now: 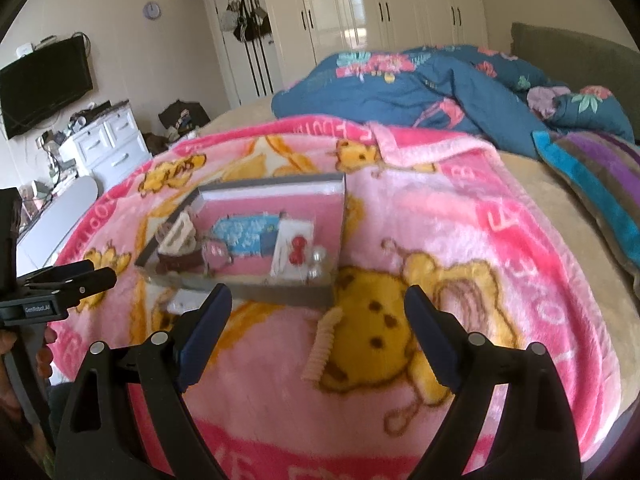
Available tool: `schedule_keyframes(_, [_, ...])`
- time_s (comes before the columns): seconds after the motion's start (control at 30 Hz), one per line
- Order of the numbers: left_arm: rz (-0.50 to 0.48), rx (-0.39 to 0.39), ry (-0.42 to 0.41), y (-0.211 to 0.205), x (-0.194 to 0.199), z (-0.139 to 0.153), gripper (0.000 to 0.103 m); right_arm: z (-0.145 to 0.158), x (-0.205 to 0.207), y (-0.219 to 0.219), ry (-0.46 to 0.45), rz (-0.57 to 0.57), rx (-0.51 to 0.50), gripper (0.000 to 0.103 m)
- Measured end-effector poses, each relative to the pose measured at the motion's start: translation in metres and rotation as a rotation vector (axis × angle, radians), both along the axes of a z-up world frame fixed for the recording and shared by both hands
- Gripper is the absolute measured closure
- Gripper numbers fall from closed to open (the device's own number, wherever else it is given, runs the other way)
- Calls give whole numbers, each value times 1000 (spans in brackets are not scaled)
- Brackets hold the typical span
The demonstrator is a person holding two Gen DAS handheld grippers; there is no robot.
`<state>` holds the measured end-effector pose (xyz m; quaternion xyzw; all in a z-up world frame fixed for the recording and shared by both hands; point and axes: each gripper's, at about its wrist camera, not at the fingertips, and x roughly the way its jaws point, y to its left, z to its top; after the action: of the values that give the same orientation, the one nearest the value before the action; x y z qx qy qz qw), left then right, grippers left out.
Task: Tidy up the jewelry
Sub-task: 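Grasp the stud earring card with left tool while right tool grasps the yellow spiral hair tie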
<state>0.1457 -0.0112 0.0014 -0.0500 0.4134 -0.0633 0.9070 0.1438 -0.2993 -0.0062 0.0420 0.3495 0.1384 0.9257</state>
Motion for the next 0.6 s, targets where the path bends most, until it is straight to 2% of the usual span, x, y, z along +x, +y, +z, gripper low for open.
schedule_keyframes(0.23, [-14, -24, 95, -6, 7, -37, 10, -40, 8, 0, 106, 5, -12, 16])
schedule_keyframes(0.3, [-19, -33, 123, -9, 11, -49, 10, -53, 14, 3, 133, 22, -13, 22])
schedule_keyframes(0.37, [-22, -46, 146, -11, 14, -58, 10, -66, 22, 7, 170, 34, -24, 35])
schedule_keyframes(0.53, [-20, -64, 182, -17, 24, -73, 10, -98, 45, 16, 250, 46, -2, 50])
schedule_keyframes(0.6, [-15, -63, 191, -20, 29, -78, 10, -104, 47, 20, 250, 48, -20, 58])
